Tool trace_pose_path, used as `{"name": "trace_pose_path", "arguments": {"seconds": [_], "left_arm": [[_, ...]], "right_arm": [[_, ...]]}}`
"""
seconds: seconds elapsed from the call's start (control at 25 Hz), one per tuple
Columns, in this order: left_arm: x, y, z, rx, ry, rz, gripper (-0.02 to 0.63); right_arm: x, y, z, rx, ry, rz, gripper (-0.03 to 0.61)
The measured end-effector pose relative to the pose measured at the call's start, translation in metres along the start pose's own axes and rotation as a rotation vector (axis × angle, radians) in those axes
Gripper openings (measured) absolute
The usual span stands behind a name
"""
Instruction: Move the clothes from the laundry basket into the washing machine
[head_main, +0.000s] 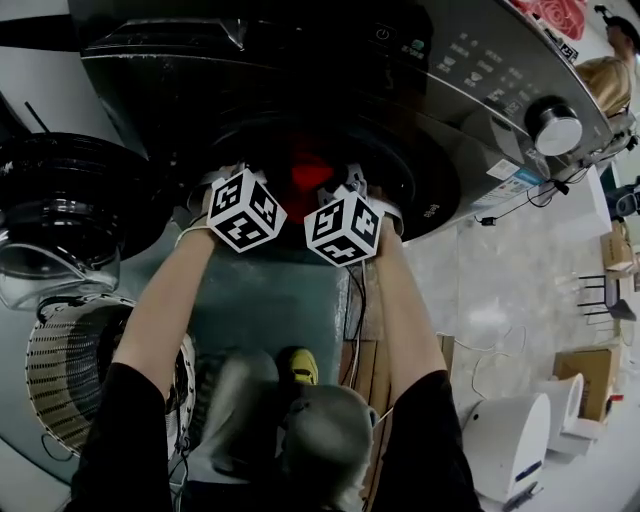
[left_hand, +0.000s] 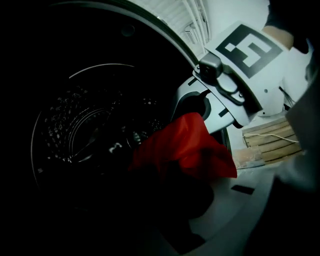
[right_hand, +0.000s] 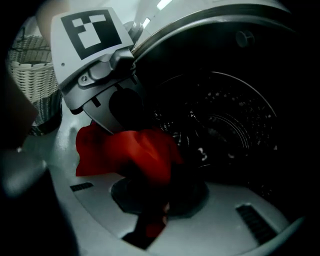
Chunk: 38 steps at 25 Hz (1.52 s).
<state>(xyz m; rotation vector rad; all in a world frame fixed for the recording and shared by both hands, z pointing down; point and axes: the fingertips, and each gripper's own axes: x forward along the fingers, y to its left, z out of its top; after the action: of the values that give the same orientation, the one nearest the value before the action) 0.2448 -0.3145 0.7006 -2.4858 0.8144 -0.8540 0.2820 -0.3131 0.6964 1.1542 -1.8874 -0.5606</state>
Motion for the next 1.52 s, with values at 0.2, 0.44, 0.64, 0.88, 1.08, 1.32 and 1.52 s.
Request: {"name": "trace_pose_path", "arguments": {"seconds": [0.2,0.44,0.64,0.88,1.08,1.32,1.52], "left_arm": [[0.014,0.010,-0.006,-0.025,0.063,0.084,0.060],[0.028,0.014,-0.005,0.006,0.080,0.117,0.064],[0.038,0.016,-0.003,0.136,0.090,0.107,0.069],[0.048,0.010,-0.013,0.255,0.135,0.103,0.094],[0.050,0.004,-0.017,0.279,0.152,0.066,0.241],[0.044,-0.017,-0.014,0.340,0.120,0.001,0.321],[0.026,-0.020,-0.002,0.359,0.064,0.023,0.319]], "right_arm": [[0.017,-0.004,0.000,-0.062,0.031,-0.028,0.048],[0.027,-0.010,-0.008,-0.097,0.050,-0.064,0.048],[0.031,-0.016,-0.009,-0.156,0.063,-0.115,0.052],[0.040,-0.007,-0.017,-0.242,0.083,-0.121,0.071],[0.040,-0.002,-0.018,-0.308,0.087,-0.123,0.158],[0.034,0.020,-0.012,-0.369,0.029,-0.051,0.255],[0.016,0.019,0.006,-0.348,-0.083,-0.094,0.207]]}}
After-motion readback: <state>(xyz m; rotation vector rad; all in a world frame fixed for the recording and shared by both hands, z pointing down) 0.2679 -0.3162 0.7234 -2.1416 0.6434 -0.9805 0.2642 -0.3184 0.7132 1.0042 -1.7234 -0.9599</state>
